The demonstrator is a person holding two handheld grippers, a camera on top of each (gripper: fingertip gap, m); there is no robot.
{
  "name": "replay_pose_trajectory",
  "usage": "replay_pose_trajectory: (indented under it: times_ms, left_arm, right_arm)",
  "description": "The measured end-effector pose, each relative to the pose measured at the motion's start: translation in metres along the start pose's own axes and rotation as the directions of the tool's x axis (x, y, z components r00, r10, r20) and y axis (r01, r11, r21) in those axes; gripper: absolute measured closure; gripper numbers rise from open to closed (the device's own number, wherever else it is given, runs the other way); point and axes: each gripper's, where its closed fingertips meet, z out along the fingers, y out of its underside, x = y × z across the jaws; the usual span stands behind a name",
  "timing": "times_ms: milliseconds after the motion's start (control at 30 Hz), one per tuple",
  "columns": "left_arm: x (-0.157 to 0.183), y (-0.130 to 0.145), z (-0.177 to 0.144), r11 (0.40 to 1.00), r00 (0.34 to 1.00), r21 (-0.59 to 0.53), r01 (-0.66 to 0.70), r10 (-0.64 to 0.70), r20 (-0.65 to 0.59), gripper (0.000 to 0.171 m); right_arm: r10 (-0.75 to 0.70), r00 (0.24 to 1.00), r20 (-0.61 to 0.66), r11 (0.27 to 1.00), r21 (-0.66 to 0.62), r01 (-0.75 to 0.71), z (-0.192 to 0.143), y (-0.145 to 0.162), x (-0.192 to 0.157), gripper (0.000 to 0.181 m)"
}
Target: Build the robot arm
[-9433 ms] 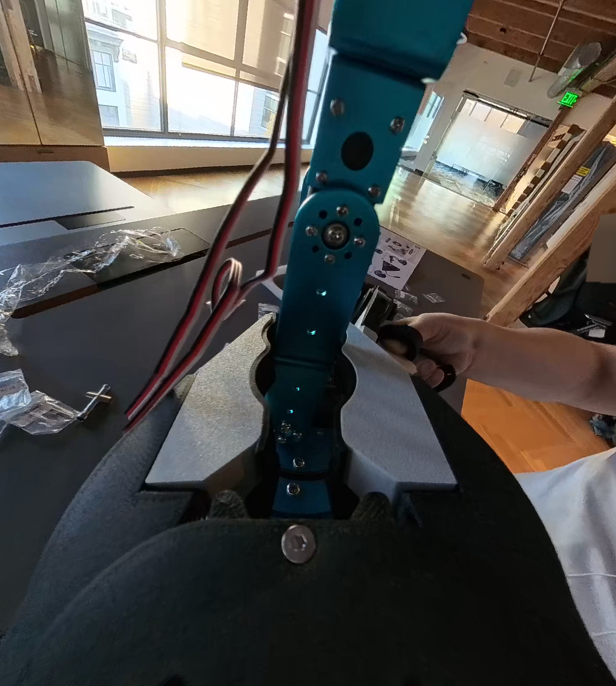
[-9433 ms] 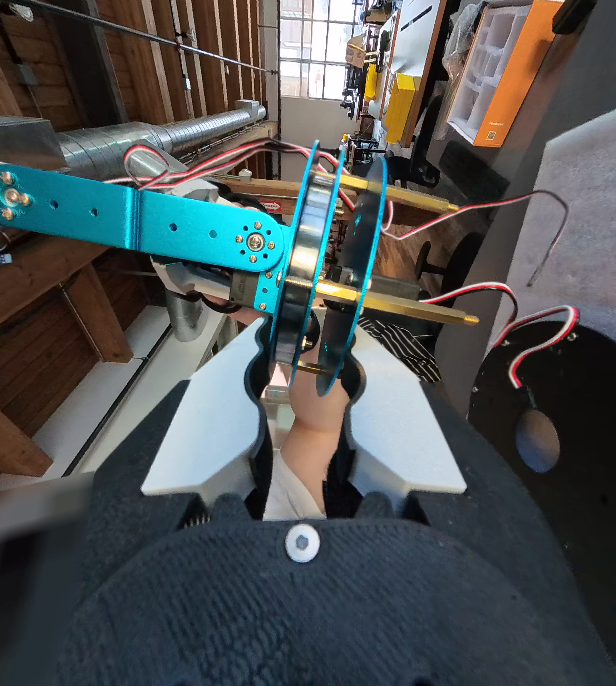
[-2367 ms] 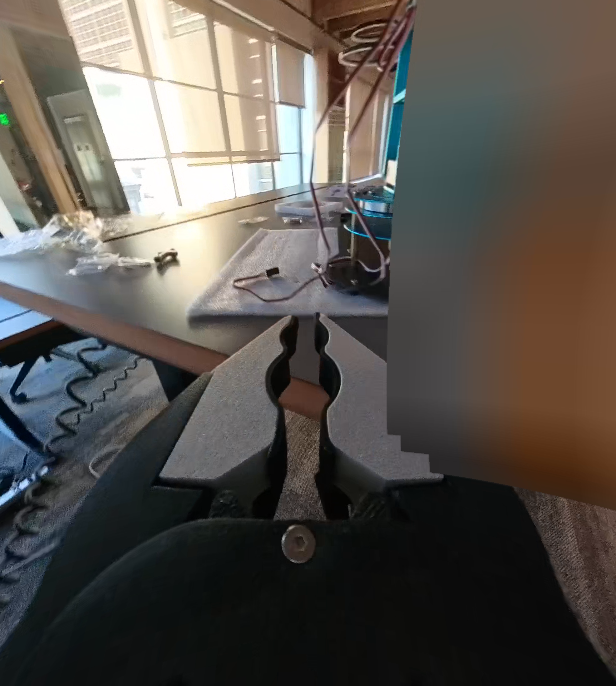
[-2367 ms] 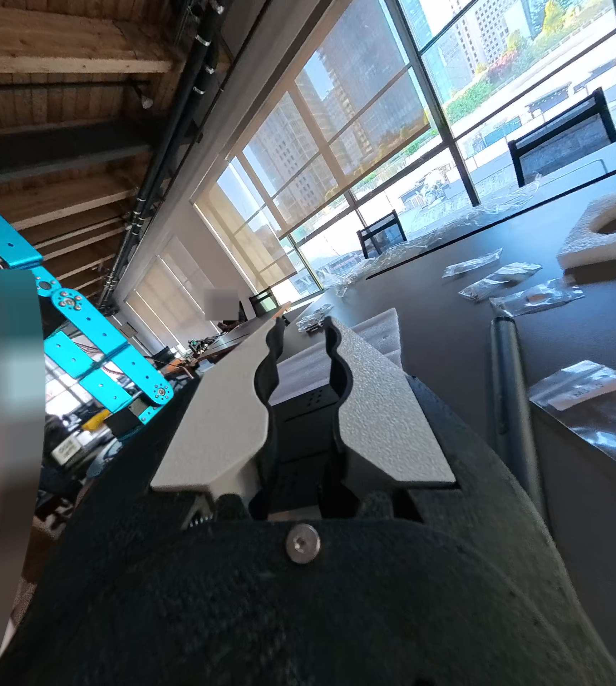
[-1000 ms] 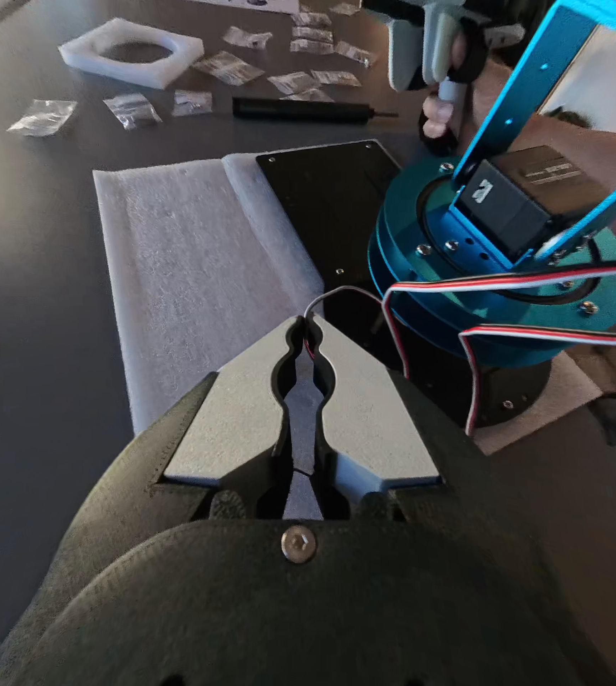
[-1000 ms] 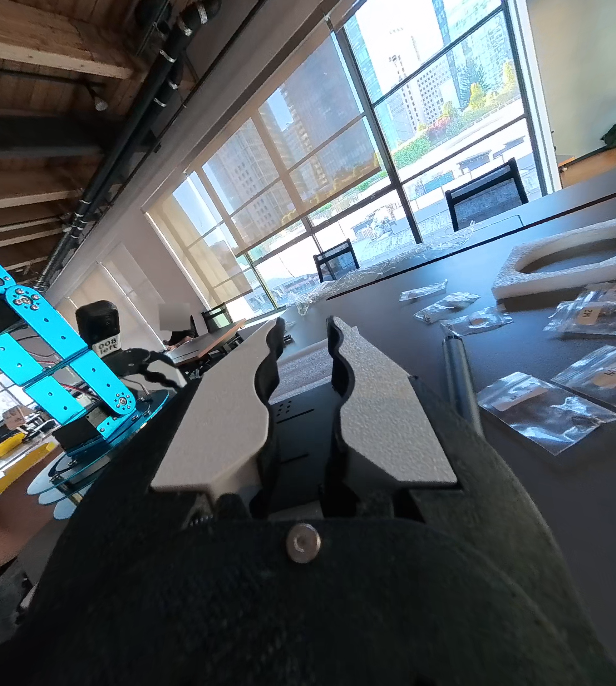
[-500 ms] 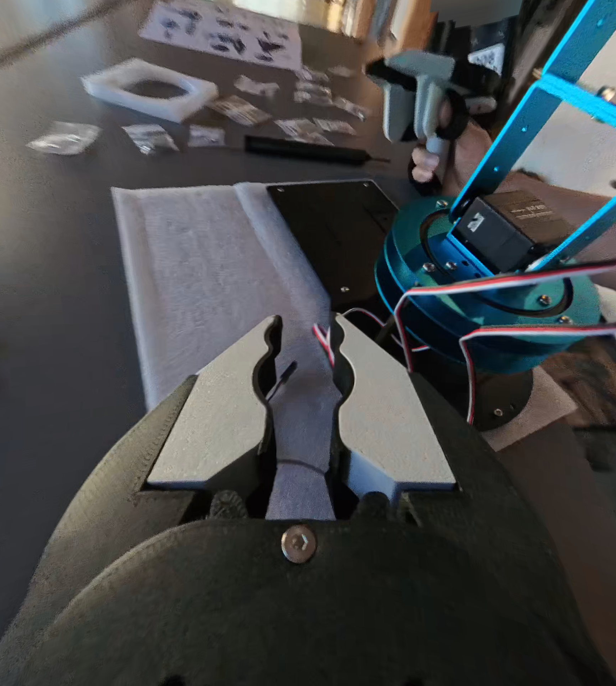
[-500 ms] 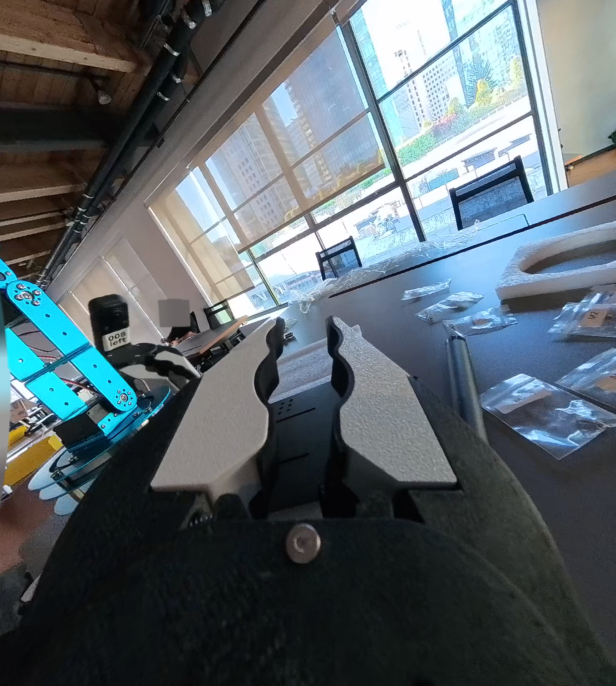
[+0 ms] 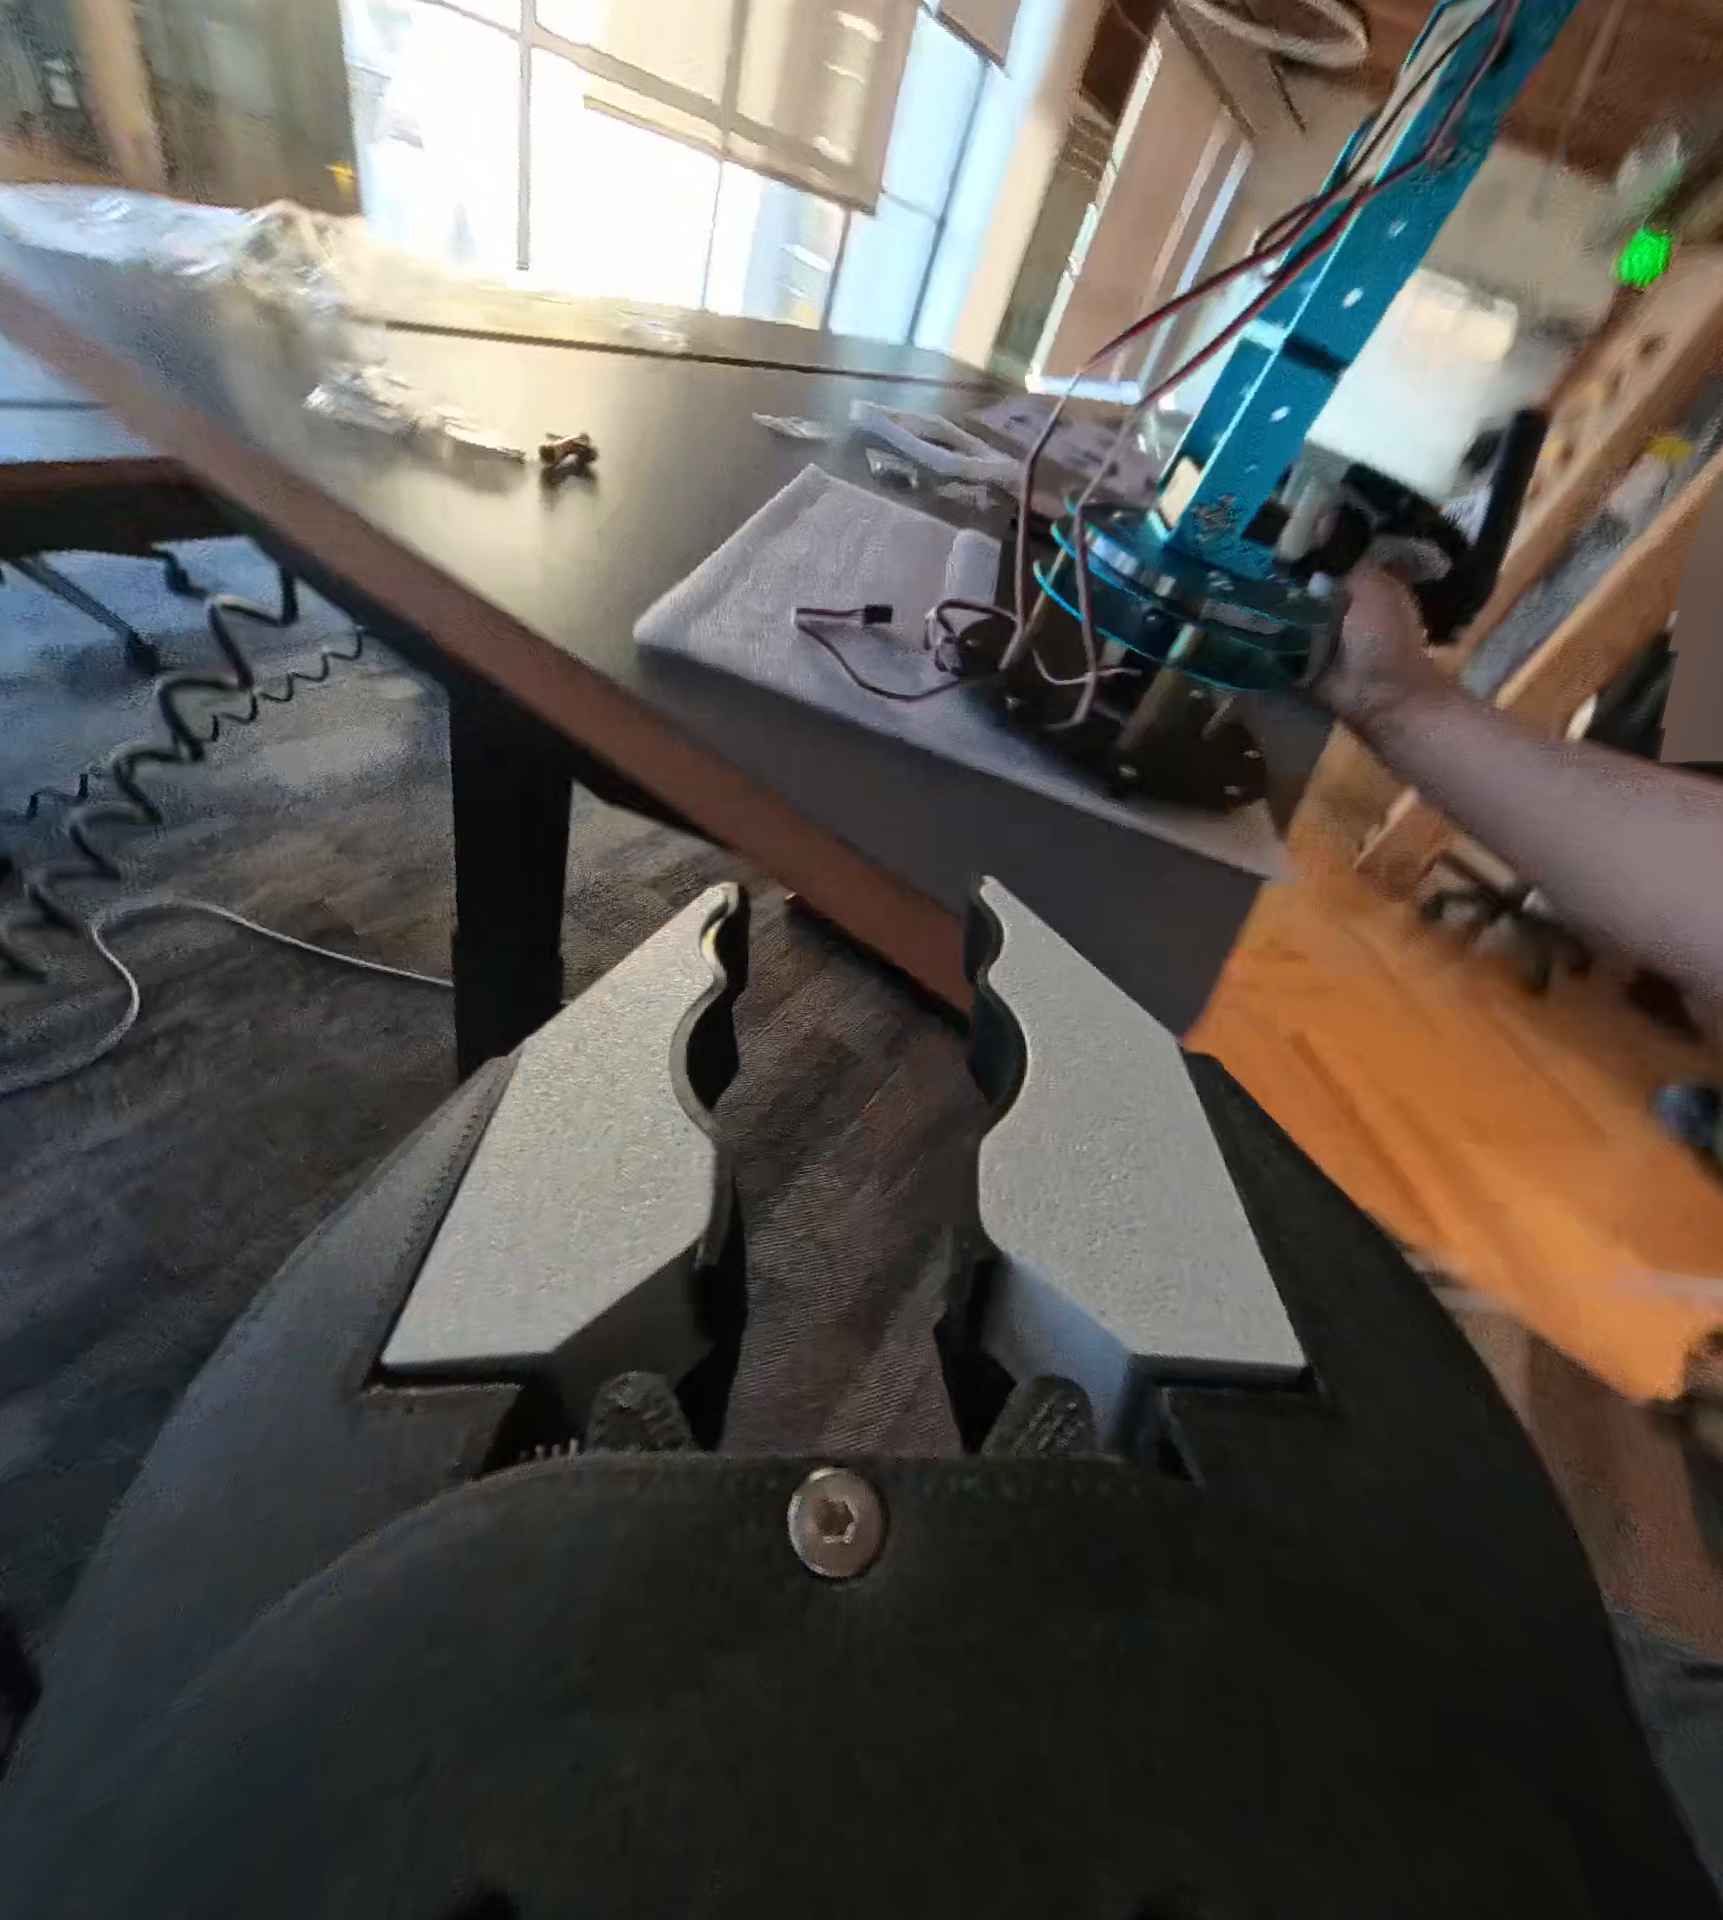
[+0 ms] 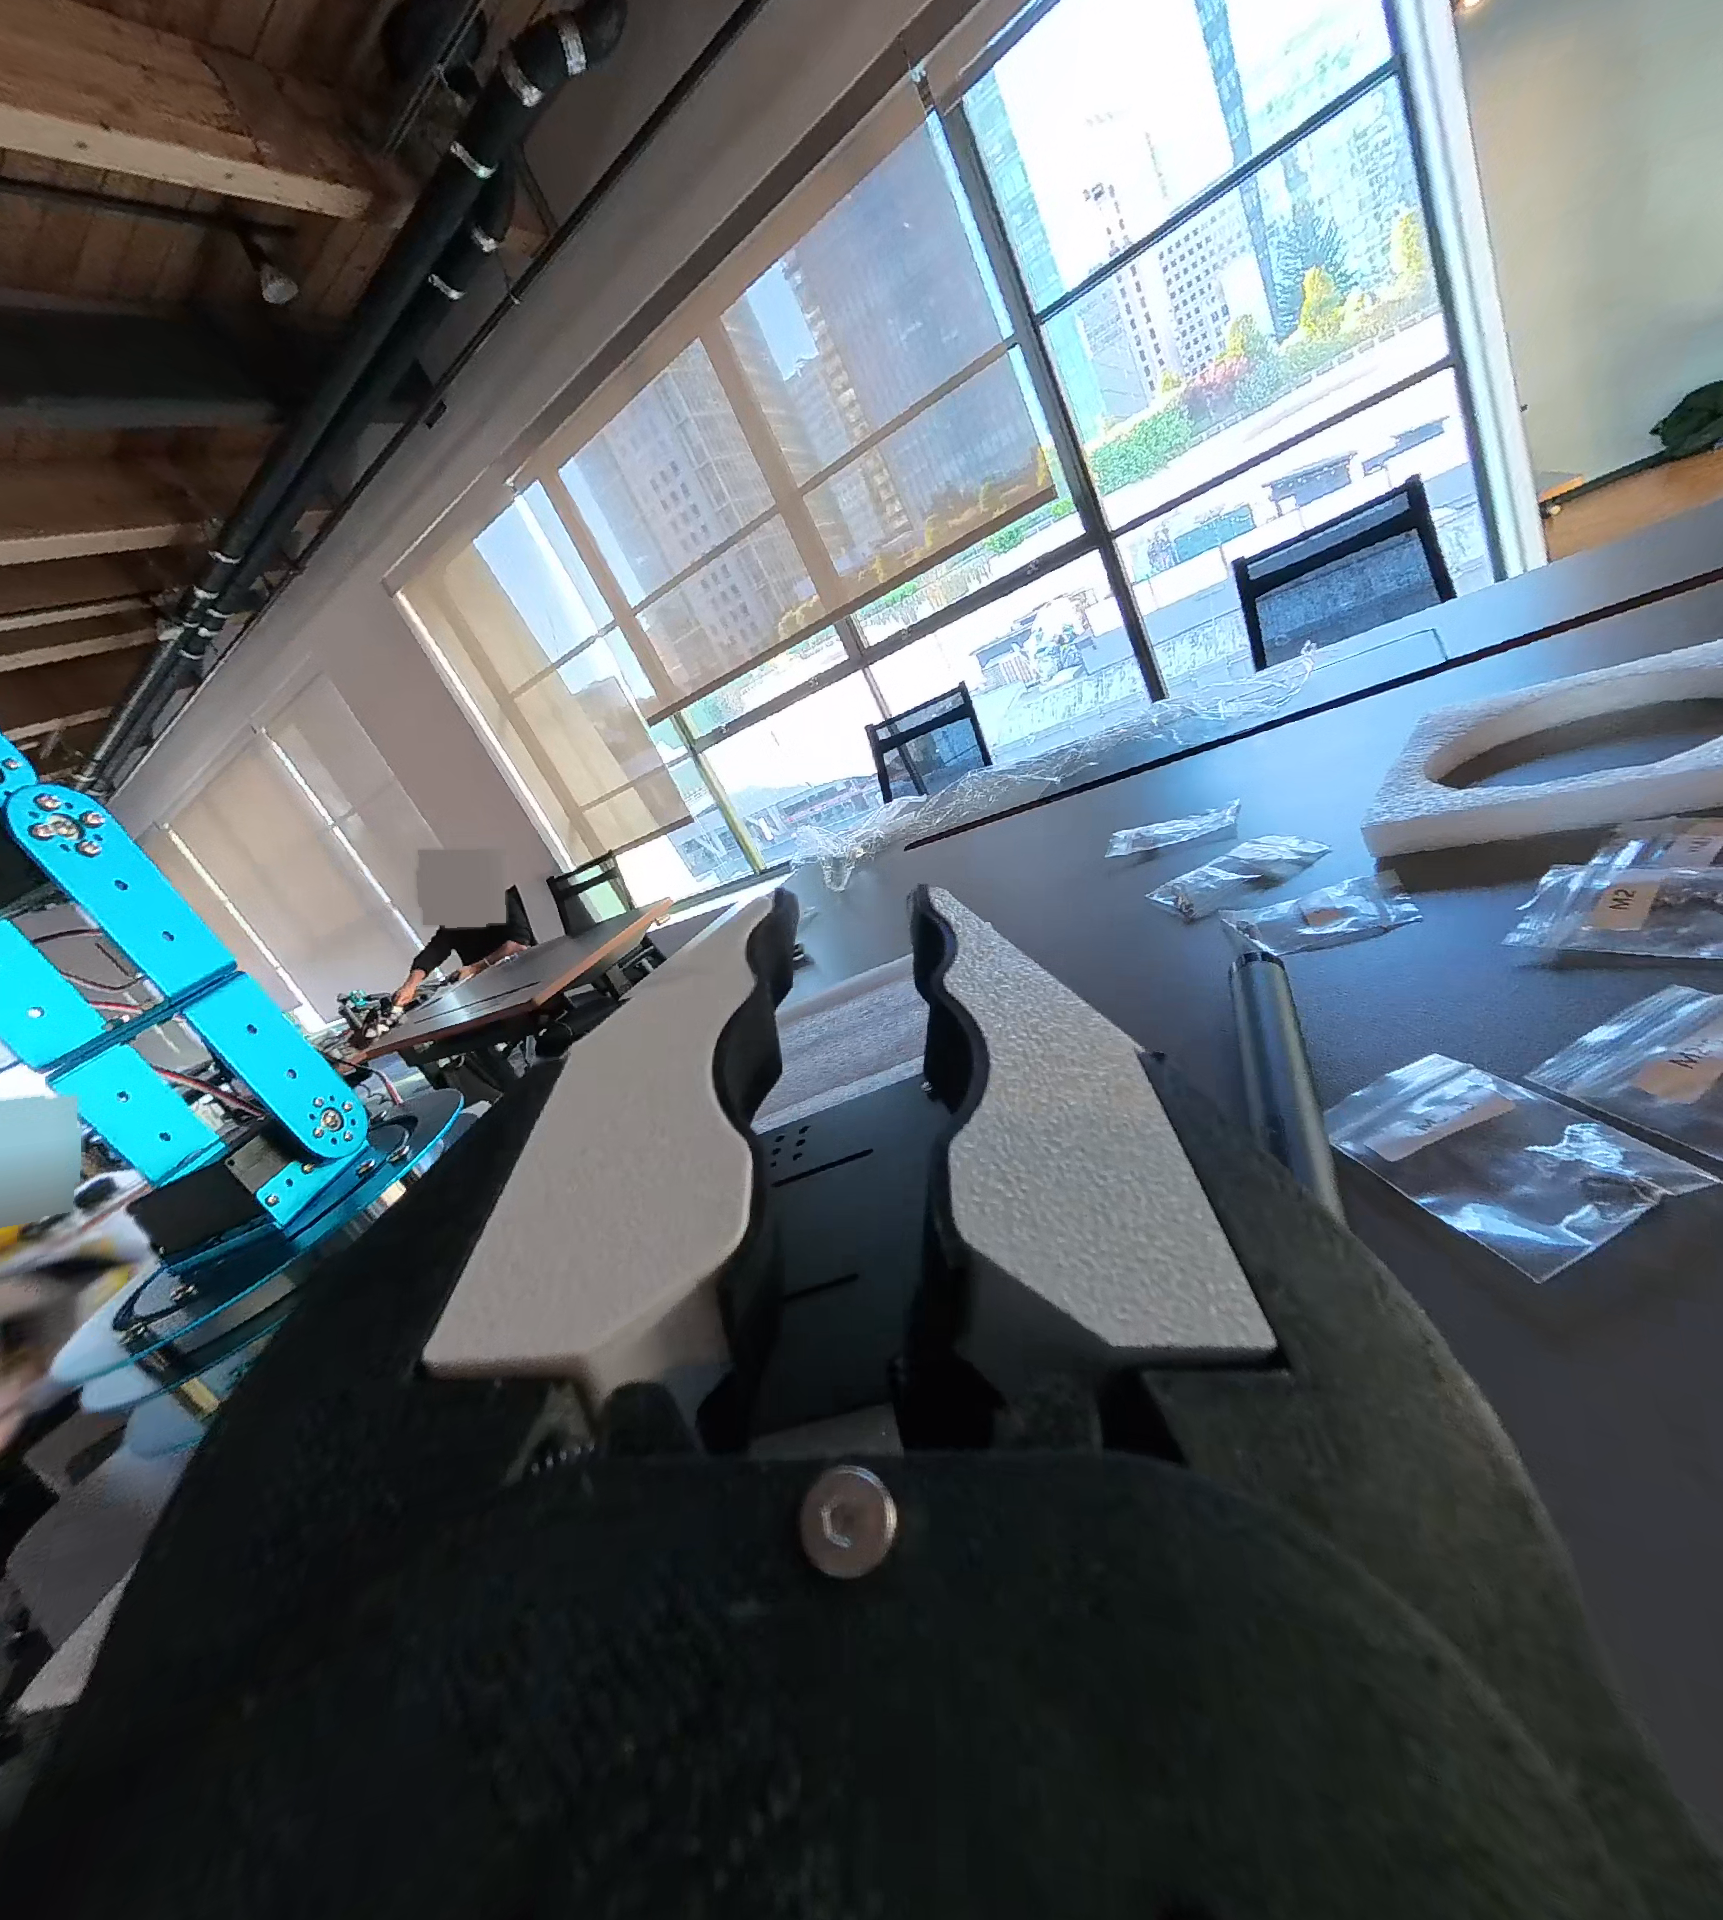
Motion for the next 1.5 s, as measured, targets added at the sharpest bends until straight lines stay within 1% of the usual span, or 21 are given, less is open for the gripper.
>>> replay_pose_trajectory:
  times_ms: [100, 133, 200, 267, 300, 333, 400, 467, 533, 567, 600, 667, 733, 800, 867, 967, 1067, 1167, 1267, 1367, 1500]
  left_arm:
    - [0.021, 0.019, -0.052, 0.993, 0.992, 0.066, 0.099, -0.103, 0.071, 0.129]
    - [0.027, 0.024, -0.063, 0.992, 0.988, 0.059, 0.113, -0.118, 0.101, 0.126]
    - [0.045, 0.03, -0.076, 0.99, 0.983, -0.019, 0.137, -0.133, 0.129, 0.123]
    - [0.072, 0.017, -0.08, 0.987, 0.98, -0.031, 0.16, -0.155, 0.121, 0.119]
    - [0.087, 0.009, -0.079, 0.983, 0.978, -0.035, 0.178, -0.173, 0.114, 0.114]
    - [0.101, 0.005, -0.077, 0.981, 0.977, -0.055, 0.185, -0.177, 0.118, 0.109]
    - [0.122, 0.001, -0.074, 0.987, 0.976, -0.083, 0.138, -0.121, 0.183, 0.108]
    - [0.138, 0.0, -0.07, 0.995, 0.957, -0.032, 0.09, -0.078, 0.279, 0.109]
    - [0.151, 0.005, -0.065, 0.998, 0.927, 0.041, 0.053, -0.065, 0.369, 0.11]
    - [0.153, 0.01, -0.065, 0.995, 0.904, 0.088, 0.038, -0.072, 0.422, 0.11]
    - [0.153, 0.016, -0.066, 0.989, 0.875, 0.139, 0.04, -0.101, 0.472, 0.11]
    - [0.153, 0.032, -0.068, 0.968, 0.824, 0.233, 0.094, -0.207, 0.527, 0.108]
    - [0.152, 0.05, -0.074, 0.938, 0.767, 0.315, 0.143, -0.306, 0.563, 0.108]
    - [0.156, 0.066, -0.08, 0.9, 0.716, 0.405, 0.16, -0.388, 0.581, 0.11]
    - [0.161, 0.086, -0.081, 0.868, 0.659, 0.473, 0.151, -0.445, 0.607, 0.11]
    - [0.167, 0.124, -0.065, 0.831, 0.589, 0.526, 0.182, -0.52, 0.618, 0.107]
    - [0.169, 0.152, -0.04, 0.808, 0.541, 0.555, 0.198, -0.562, 0.626, 0.108]
    - [0.166, 0.179, -0.016, 0.811, 0.475, 0.549, 0.202, -0.571, 0.669, 0.109]
    - [0.16, 0.2, 0.006, 0.779, 0.41, 0.595, 0.199, -0.617, 0.671, 0.111]
    - [0.155, 0.213, 0.026, 0.732, 0.344, 0.66, 0.168, -0.671, 0.657, 0.112]
    - [0.152, 0.212, 0.055, 0.696, 0.267, 0.714, 0.069, -0.703, 0.659, 0.113]
  right_arm:
    - [-0.006, 1.0, -0.022, 1.0, 0.007, 0.006, -0.001, -0.002, 0.004, 0.162]
    - [-0.013, 1.0, -0.026, 1.0, 0.012, 0.013, -0.002, -0.003, 0.003, 0.163]
    - [-0.055, 0.998, -0.039, 0.997, 0.046, 0.057, -0.009, -0.009, 0.0, 0.164]
    - [-0.099, 0.99, -0.1, 0.981, 0.156, 0.114, -0.034, -0.028, -0.008, 0.167]
    - [-0.073, 0.994, -0.084, 0.97, 0.224, 0.09, -0.054, -0.039, -0.02, 0.166]
    - [-0.06, 0.998, -0.02, 0.966, 0.25, 0.063, -0.077, -0.046, -0.039, 0.165]
    - [-0.075, 0.995, 0.064, 0.986, 0.154, 0.065, -0.138, -0.038, -0.066, 0.157]
    - [-0.143, 0.989, 0.039, 0.989, 0.046, 0.141, -0.223, -0.025, -0.066, 0.157]
    - [-0.219, 0.975, -0.04, 0.97, -0.119, 0.213, -0.321, -0.012, -0.039, 0.155]
    - [-0.23, 0.967, -0.11, 0.958, -0.198, 0.206, -0.374, -0.01, -0.017, 0.152]
    - [-0.22, 0.958, -0.183, 0.953, -0.249, 0.171, -0.427, -0.012, 0.004, 0.145]
    - [-0.164, 0.939, -0.301, 0.959, -0.274, 0.08, -0.524, -0.029, 0.036, 0.137]
    - [-0.179, 0.892, -0.414, 0.952, -0.303, 0.051, -0.6, -0.053, 0.065, 0.128]
    - [-0.229, 0.854, -0.467, 0.944, -0.319, 0.079, -0.641, -0.085, 0.088, 0.123]
    - [-0.295, 0.826, -0.48, 0.932, -0.337, 0.137, -0.653, -0.117, 0.112, 0.12]
    - [-0.4, 0.782, -0.478, 0.896, -0.384, 0.224, -0.637, -0.151, 0.147, 0.124]
    - [-0.471, 0.764, -0.44, 0.866, -0.393, 0.308, -0.593, -0.17, 0.173, 0.126]
    - [-0.504, 0.794, -0.34, 0.848, -0.371, 0.379, -0.54, -0.178, 0.189, 0.125]
    - [-0.517, 0.816, -0.258, 0.833, -0.37, 0.411, -0.495, -0.187, 0.217, 0.124]
    - [-0.512, 0.834, -0.207, 0.83, -0.368, 0.419, -0.46, -0.207, 0.254, 0.124]
    - [-0.578, 0.79, -0.204, 0.79, -0.38, 0.481, -0.429, -0.246, 0.323, 0.124]
